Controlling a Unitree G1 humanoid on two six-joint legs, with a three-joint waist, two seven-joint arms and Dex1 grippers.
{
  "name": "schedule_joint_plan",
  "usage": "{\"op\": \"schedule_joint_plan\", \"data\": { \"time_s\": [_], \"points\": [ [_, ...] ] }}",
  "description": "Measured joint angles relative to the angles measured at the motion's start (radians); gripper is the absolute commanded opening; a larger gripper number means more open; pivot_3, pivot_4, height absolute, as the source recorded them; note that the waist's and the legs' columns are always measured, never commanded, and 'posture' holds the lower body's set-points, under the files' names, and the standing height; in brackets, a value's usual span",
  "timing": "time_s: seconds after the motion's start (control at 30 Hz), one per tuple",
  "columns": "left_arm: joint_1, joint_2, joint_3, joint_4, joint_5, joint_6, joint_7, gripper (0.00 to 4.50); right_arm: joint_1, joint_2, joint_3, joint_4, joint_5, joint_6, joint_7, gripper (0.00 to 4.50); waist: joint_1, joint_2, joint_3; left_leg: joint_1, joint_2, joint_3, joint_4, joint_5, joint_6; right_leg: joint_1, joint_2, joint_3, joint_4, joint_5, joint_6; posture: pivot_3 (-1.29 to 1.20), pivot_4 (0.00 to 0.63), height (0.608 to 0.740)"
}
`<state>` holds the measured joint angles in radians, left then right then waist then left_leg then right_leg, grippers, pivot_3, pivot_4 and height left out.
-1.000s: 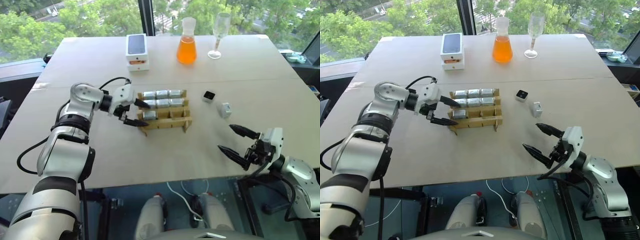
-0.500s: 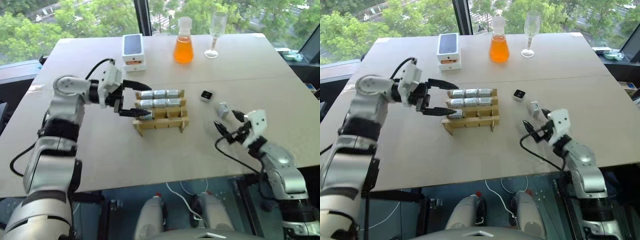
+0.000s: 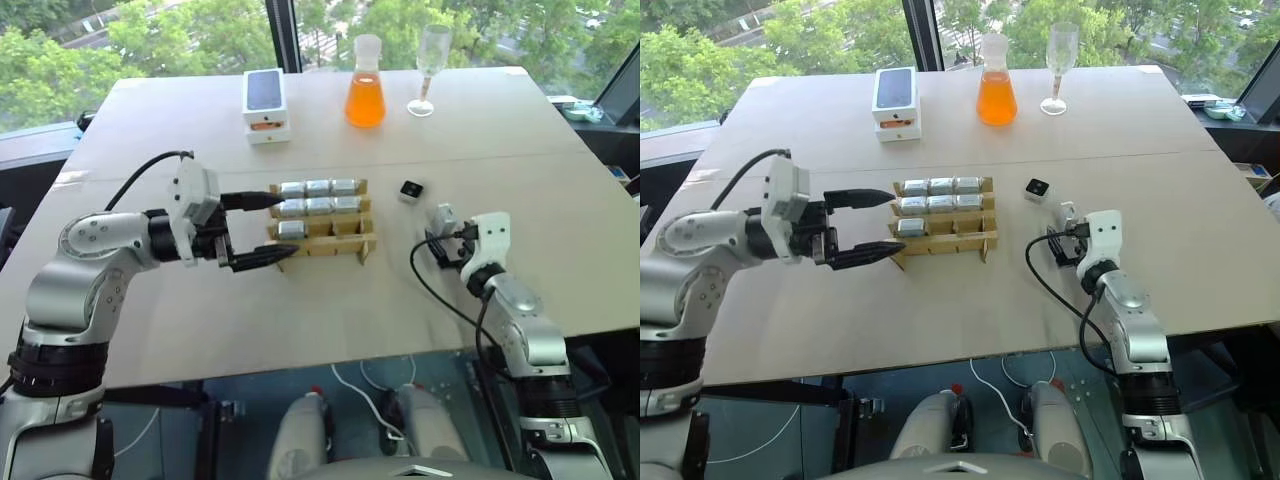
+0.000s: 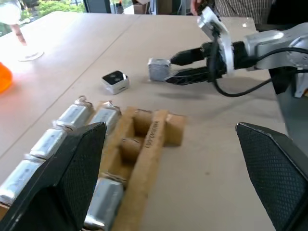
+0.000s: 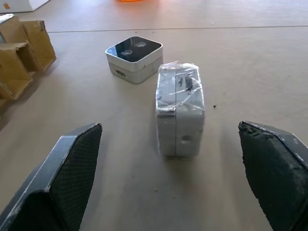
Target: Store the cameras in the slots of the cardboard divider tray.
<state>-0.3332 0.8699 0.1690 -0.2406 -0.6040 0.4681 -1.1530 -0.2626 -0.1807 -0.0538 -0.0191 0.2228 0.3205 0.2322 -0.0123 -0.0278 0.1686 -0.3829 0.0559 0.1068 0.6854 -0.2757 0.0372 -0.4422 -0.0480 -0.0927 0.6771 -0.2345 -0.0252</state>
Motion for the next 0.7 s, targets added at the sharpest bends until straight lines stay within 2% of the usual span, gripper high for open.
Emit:
{"op": "schedule_joint_plan", "data": {
  "time_s": [0.07,0.13,0.23,0.33,0.37,0.4,0.6,0.7],
  "points": [
    [0.013,0.000,0.008,-0.017,-0.003,0.008,0.011,4.43,-0.014,0.003,-0.001,0.001,0.001,-0.009,0.003,4.50,0.000,0.000,0.000,0.000,0.000,0.000,0.000,0.000,0.000,0.000,0.000,0.000,0.000,-0.001,0.001,0.00,0.150,0.740],
    [0.018,0.001,0.018,-0.021,-0.006,0.007,0.021,4.50,-0.026,0.006,-0.002,0.007,0.001,-0.020,0.004,4.00,0.000,0.000,0.000,0.001,0.000,0.000,0.000,0.000,0.000,0.000,0.001,0.000,0.001,-0.001,0.002,0.00,0.150,0.740],
    [0.026,0.002,0.018,-0.024,-0.002,0.006,0.024,4.50,-0.031,0.006,-0.002,0.035,-0.001,-0.023,0.008,2.75,0.000,0.000,0.000,0.001,0.000,0.000,0.000,0.000,0.000,0.000,0.001,0.000,0.000,0.000,0.000,0.00,0.150,0.740],
    [0.026,0.002,0.018,-0.025,-0.002,0.006,0.024,4.50,-0.032,0.005,-0.002,0.052,-0.007,-0.023,0.012,1.07,-0.001,0.000,0.000,0.000,0.000,0.000,0.000,0.000,0.000,0.000,0.000,0.000,0.000,0.000,0.000,0.00,0.150,0.740],
    [0.026,0.004,0.018,-0.025,-0.001,0.006,0.024,4.50,-0.034,0.005,-0.002,0.055,-0.009,-0.024,0.013,0.80,-0.001,0.000,0.000,0.000,0.000,0.000,0.000,0.000,0.000,0.000,0.000,0.000,0.000,0.000,0.000,0.00,0.150,0.740],
    [0.026,0.006,0.018,-0.025,0.003,0.005,0.023,4.50,-0.042,0.005,-0.002,0.063,-0.009,-0.024,0.017,0.68,-0.001,0.000,0.000,0.001,0.000,0.001,0.000,0.000,0.000,0.000,0.000,0.000,0.000,0.000,0.000,0.00,0.150,0.740],
    [0.026,0.010,0.018,-0.025,0.006,0.005,0.020,4.50,-0.075,-0.002,-0.002,0.102,-0.009,-0.048,0.055,0.68,-0.002,0.000,0.000,0.001,0.000,0.001,-0.001,0.000,0.000,0.000,0.001,0.001,0.000,0.000,0.000,0.00,0.150,0.740],
    [0.053,0.031,0.037,-0.025,0.012,0.004,0.022,4.50,-0.125,-0.045,0.016,0.125,0.015,-0.095,0.188,0.68,-0.005,0.001,0.001,0.001,0.000,0.002,-0.001,0.000,0.000,-0.001,0.001,0.002,0.000,0.000,0.000,0.00,0.150,0.740]
  ]
}}
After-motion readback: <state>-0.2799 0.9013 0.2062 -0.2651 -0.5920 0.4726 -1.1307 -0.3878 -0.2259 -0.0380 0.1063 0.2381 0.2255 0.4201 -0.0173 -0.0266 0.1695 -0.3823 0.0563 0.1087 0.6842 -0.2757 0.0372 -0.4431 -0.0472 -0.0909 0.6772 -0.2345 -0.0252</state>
